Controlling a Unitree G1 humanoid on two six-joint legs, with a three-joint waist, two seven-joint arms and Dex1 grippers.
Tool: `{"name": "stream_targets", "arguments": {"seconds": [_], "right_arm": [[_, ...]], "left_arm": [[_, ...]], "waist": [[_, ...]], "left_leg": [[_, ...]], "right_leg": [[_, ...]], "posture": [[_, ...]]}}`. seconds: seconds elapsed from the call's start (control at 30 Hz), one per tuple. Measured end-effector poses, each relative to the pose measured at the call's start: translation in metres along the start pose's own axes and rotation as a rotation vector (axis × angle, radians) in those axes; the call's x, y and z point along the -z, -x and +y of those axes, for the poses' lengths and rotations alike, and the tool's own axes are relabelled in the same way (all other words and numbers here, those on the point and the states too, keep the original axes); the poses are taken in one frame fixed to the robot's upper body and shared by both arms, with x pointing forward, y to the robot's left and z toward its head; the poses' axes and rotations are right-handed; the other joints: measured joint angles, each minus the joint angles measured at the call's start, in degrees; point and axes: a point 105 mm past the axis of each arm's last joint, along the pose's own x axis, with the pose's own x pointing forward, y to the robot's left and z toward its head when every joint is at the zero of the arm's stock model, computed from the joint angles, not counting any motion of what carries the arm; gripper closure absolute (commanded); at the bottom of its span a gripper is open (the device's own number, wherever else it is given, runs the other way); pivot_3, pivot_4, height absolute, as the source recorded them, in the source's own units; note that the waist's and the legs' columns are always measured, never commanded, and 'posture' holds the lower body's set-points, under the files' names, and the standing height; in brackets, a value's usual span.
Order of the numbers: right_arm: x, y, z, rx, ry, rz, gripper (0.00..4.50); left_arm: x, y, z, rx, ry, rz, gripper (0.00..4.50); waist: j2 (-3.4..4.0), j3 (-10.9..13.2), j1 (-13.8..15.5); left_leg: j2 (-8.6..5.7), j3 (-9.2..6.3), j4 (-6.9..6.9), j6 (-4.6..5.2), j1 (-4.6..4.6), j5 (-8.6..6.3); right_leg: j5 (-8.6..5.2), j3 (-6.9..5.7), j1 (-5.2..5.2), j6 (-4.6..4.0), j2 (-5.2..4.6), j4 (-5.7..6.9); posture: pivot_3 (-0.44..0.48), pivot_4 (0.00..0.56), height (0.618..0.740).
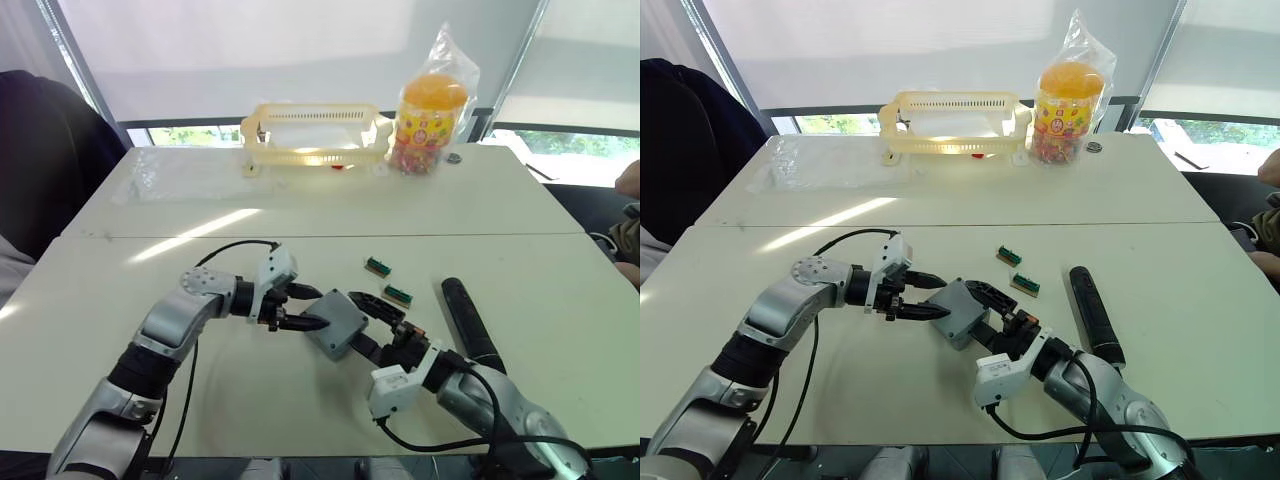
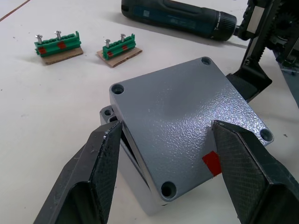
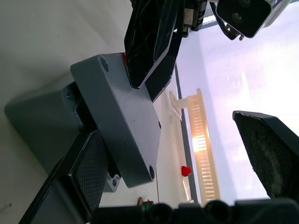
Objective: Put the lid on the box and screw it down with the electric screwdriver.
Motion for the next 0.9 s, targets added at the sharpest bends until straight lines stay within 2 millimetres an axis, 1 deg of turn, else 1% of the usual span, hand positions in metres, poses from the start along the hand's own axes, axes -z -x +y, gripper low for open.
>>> {"name": "stream_targets", "arguments": {"seconds": [0.27,0.37,0.5,0.6,0.77,0.83,0.9], "right_arm": [[0.004,0.006,0.0,-0.014,0.017,-0.007,0.03],[0.01,0.01,0.0,-0.019,0.03,0.008,0.03],[0.021,0.019,0.006,-0.051,0.031,0.052,0.03],[0.024,0.023,0.006,-0.052,0.024,0.067,0.03],[0.029,0.034,0.008,-0.04,-0.043,0.116,0.03],[0.031,0.038,0.006,-0.016,-0.101,0.14,0.03],[0.033,0.04,0.001,0.019,-0.18,0.167,0.03]], "left_arm": [[0.003,-0.002,0.0,-0.019,0.012,-0.012,1.4],[0.003,-0.003,0.002,-0.036,0.015,-0.014,1.4],[0.004,-0.005,0.004,-0.049,0.024,-0.019,1.4],[0.003,-0.006,0.004,-0.058,0.026,-0.025,1.4],[0.003,-0.005,0.004,-0.065,0.035,-0.032,1.4],[0.002,-0.004,0.004,-0.071,0.058,-0.045,1.4],[-0.005,0.002,0.006,-0.077,0.077,-0.081,1.4]], "waist": [[0.0,0.0,0.0],[0.0,0.0,0.0],[0.0,0.0,0.0],[0.0,0.0,0.0],[0.0,0.0,0.0],[0.0,0.0,0.0],[-0.01,0.0,-0.1]], "left_leg": [[0.0,0.0,0.0,0.0,0.0,0.0],[0.0,0.0,0.01,0.0,0.0,0.0],[0.0,0.0,0.0,0.0,-0.01,0.0],[0.0,0.0,-0.01,0.0,-0.01,0.0],[0.0,0.01,-0.03,0.0,-0.02,0.0],[0.02,0.0,-0.04,0.0,-0.02,0.0],[0.05,0.0,-0.06,0.0,-0.04,0.0]], "right_leg": [[0.0,0.0,0.01,0.0,-0.01,0.0],[0.0,0.0,0.01,0.0,-0.01,-0.01],[0.0,0.0,-0.01,0.0,-0.01,-0.02],[0.0,0.0,-0.01,0.0,-0.01,-0.02],[0.0,0.01,-0.01,0.0,-0.01,-0.05],[0.0,0.01,-0.03,0.0,0.0,-0.05],[0.0,0.01,-0.06,0.0,0.02,-0.05]], "posture": [[0.0,0.15,0.74],[0.0,0.15,0.74],[0.0,0.15,0.74],[0.0,0.15,0.74],[0.0,0.15,0.74],[0.0,0.15,0.74],[0.0,0.15,0.74]]}}
